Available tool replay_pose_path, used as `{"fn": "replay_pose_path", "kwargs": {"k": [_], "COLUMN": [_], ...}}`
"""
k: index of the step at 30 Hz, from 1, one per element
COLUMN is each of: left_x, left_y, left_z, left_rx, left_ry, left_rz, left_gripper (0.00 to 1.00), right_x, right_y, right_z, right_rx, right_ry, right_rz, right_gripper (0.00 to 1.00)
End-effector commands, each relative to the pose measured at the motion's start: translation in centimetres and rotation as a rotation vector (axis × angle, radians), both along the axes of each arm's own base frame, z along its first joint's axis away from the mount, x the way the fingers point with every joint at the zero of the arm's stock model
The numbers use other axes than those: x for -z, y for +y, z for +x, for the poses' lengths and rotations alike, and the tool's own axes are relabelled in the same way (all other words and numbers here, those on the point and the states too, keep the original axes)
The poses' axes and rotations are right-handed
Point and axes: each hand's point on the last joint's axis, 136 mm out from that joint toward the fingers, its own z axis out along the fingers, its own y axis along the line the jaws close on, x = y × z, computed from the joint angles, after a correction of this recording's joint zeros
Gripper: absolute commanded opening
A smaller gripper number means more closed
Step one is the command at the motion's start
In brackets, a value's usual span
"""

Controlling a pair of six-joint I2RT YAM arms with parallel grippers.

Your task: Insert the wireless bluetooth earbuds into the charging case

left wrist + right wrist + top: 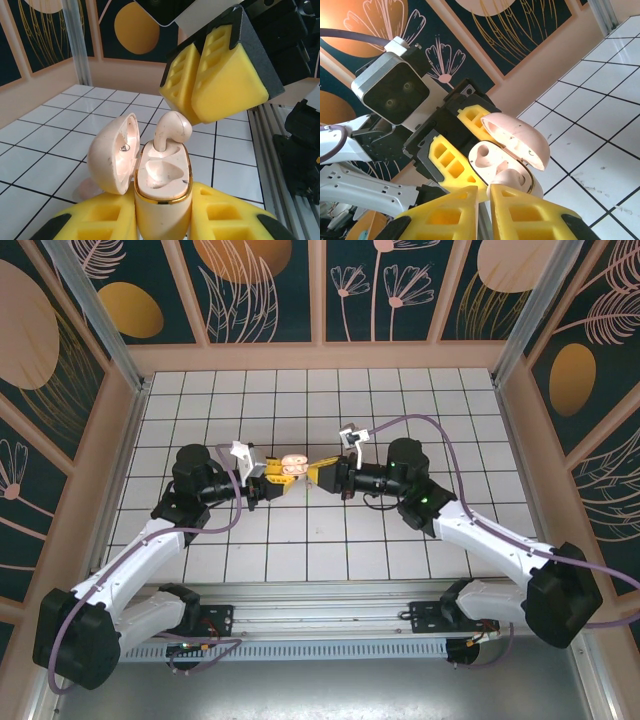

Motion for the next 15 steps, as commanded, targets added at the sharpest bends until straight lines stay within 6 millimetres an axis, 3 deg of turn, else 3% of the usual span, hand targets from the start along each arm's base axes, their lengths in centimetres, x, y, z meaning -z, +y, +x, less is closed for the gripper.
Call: {"fn": "replay_pose_path", "kwargs": {"k": [1,15], "left_x": [-1.82,-1.69], "left_y": [-0.22,-0.2], "left_z": [-0.69,-0.66], "left_rx": [0.037,0.037], "left_ry": [-0.068,-0.067], "left_rz": [-0.027,-0.024], "left_gripper": [0.24,0.24], "right_x": [-1.78,-2.15], "right_y": [1.04,1.28], "right_z": [-0.86,-0.73], "right_rx": [-0.054,-0.048], "right_ry": [-0.034,-0.051], "right_rz": [0.036,0.035], "right_gripper": [0.15,0.15]}}
